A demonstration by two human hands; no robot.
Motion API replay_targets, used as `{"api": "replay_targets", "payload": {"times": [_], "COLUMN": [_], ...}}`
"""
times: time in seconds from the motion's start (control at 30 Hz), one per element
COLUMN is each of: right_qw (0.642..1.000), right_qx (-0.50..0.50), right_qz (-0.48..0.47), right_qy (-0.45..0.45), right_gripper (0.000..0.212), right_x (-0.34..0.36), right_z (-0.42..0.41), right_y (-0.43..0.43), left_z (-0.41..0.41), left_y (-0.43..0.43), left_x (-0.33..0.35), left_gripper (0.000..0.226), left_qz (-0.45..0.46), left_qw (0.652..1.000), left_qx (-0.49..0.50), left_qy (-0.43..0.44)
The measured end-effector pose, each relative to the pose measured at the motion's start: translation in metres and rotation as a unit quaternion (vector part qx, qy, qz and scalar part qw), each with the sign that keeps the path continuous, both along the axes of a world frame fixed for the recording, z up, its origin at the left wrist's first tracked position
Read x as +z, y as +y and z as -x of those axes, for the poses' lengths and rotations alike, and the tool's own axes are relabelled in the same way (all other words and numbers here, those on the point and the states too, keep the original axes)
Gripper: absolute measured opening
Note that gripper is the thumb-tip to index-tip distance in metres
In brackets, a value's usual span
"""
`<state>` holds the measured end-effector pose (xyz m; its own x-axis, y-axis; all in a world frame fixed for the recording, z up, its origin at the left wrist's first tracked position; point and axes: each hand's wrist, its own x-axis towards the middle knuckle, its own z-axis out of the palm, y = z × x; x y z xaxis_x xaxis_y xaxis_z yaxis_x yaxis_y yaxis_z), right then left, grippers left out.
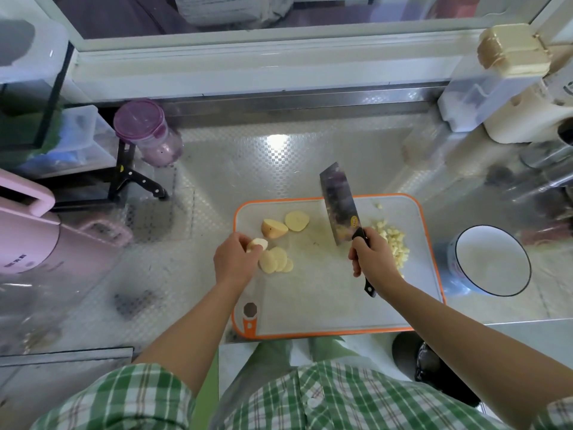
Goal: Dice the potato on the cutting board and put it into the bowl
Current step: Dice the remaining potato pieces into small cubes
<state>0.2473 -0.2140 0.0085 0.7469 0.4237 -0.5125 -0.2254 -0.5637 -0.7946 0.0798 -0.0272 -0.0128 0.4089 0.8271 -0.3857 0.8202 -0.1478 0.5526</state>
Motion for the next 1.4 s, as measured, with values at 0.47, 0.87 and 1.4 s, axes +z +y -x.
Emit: {"api": "replay_targets", "payload": {"times": [0.47,0.87,1.4], "right_qw": [1.0,1.0,1.0], "right_qx": [-0.008,-0.001,-0.005], "right_qz": [-0.004,0.005,0.003], "right_qy": [0.002,-0.004,0.001], "right_gripper": [0.009,0.009,0.009], "right_x": [0.002,0.005,0.0], "right_z": [0.002,0.003,0.002], "right_y": [-0.003,-0.002,-0.004], "left_z": [0.015,0.006,-0.016], "left_y": [0.002,0.009,0.0], "left_x": [-0.006,0.005,0.001], "left_gripper": [0.037,0.015,0.023], "left_qz": [-0.243,-0.24,-0.214], "left_qw": [0.898,0.878,0.824], "left_qx": [-0.367,-0.407,-0.519], "left_qy": [0.002,-0.073,0.077]}}
